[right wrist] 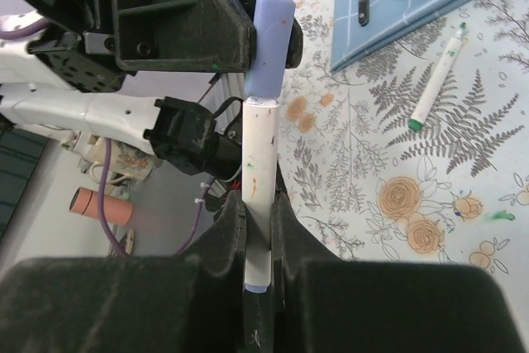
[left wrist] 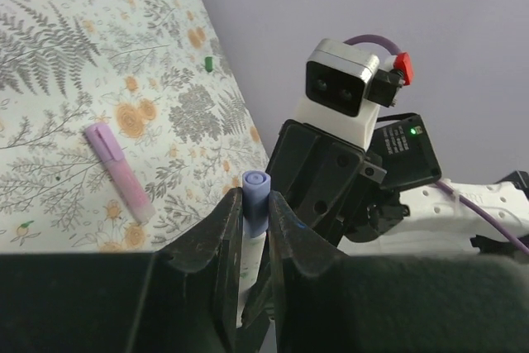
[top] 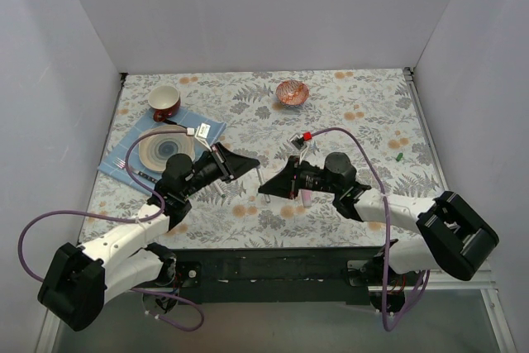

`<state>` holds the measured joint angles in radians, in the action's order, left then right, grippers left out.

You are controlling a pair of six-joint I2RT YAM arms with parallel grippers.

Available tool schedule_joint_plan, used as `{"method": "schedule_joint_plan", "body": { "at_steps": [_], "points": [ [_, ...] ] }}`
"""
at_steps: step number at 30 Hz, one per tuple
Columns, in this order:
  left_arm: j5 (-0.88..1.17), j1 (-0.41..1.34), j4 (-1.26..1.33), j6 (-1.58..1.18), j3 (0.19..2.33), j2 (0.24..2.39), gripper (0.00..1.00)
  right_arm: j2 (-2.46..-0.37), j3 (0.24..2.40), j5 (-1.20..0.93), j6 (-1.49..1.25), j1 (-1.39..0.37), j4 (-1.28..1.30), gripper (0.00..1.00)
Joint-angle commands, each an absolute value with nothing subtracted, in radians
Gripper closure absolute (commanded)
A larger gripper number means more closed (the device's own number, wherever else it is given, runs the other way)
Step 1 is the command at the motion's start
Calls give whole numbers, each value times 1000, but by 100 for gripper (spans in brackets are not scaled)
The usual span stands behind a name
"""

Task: Insert the pens into the pen caps

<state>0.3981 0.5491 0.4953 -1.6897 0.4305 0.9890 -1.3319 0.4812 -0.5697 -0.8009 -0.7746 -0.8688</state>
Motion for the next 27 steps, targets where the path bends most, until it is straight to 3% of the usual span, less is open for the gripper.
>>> {"method": "schedule_joint_plan", "body": {
  "at_steps": [1,3,7,10,17,27],
  "points": [
    [555,565,584,-1692,400,966,95,-1275,491,-618,-818,-764,-1081,99],
    [604,566,645,-1701,402,962,88,-1266,486,-647,-830,-762,-1115,99],
    [633,568,663,-1713,434,943,58,-1212,488,-678,-827,-764,-1103,99],
    [627,568,632,-1681,471,913,45,-1172,497,-703,-819,-762,-1063,99],
    [637,568,612,-1614,551,876,30,-1106,500,-770,-844,-765,-1037,99],
    [687,568,640,-1571,627,888,27,-1062,505,-792,-879,-776,-1023,99]
  ]
}}
